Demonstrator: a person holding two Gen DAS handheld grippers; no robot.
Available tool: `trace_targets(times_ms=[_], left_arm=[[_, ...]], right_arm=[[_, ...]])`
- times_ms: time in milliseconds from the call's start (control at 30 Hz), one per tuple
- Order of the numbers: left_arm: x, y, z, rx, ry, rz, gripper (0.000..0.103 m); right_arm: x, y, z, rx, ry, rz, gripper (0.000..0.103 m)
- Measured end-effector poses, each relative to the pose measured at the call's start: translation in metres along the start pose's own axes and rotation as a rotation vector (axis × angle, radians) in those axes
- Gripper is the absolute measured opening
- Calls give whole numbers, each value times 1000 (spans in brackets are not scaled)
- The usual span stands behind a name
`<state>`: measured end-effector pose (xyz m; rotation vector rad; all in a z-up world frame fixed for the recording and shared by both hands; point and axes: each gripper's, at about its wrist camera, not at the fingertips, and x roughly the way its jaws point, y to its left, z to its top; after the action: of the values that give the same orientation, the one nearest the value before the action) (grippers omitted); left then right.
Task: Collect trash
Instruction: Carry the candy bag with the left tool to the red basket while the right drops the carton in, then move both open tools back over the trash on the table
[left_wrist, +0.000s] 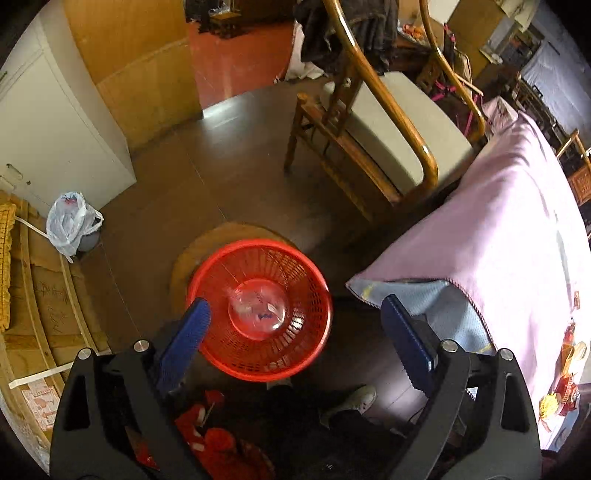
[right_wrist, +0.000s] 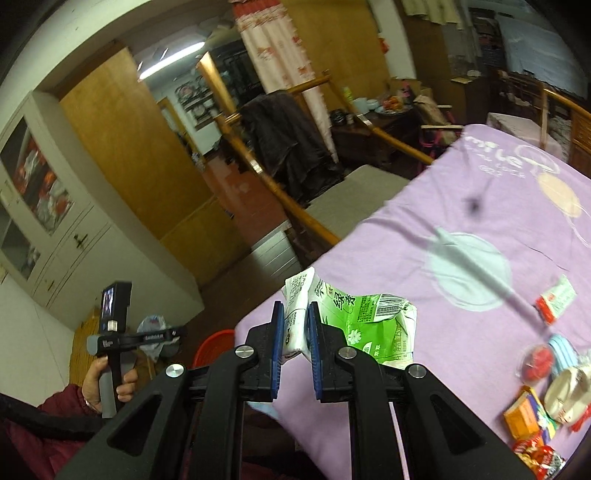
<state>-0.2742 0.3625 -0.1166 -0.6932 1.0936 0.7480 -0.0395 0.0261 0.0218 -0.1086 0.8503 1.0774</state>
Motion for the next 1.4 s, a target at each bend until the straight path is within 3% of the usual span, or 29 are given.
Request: trace_targets(times_ms=[100, 267, 533, 633, 667, 800, 967, 1167, 1400], left_arm=[[-14, 10, -1, -30, -30, -7, 90], [-32, 40, -12, -97, -62, 0, 90], [-72, 102, -42, -171, -118, 140, 94], [-87, 124, -54, -217, -138, 171, 95], [-87, 126, -55, -224, -141, 178, 95], [-89, 132, -55, -238, -145, 171, 95], [-75, 106, -37, -167, -139, 108, 95], [-55, 28, -6, 22, -130, -5, 95], [-41, -78, 5, 250, -131, -117, 95]], right_arm=[[18, 26, 4, -57, 49, 52, 13], [66, 92, 6, -188, 198, 208, 13], [144, 196, 6, -350, 377, 406, 16], [161, 219, 7, -373, 393, 388, 42], [161, 223, 7, -374, 386, 389, 42], [159, 222, 12, -378, 352, 374, 42], [143, 189, 8, -328, 316, 293, 43], [99, 120, 2, -176, 224, 154, 45], [31, 39, -22, -11, 112, 3, 47]])
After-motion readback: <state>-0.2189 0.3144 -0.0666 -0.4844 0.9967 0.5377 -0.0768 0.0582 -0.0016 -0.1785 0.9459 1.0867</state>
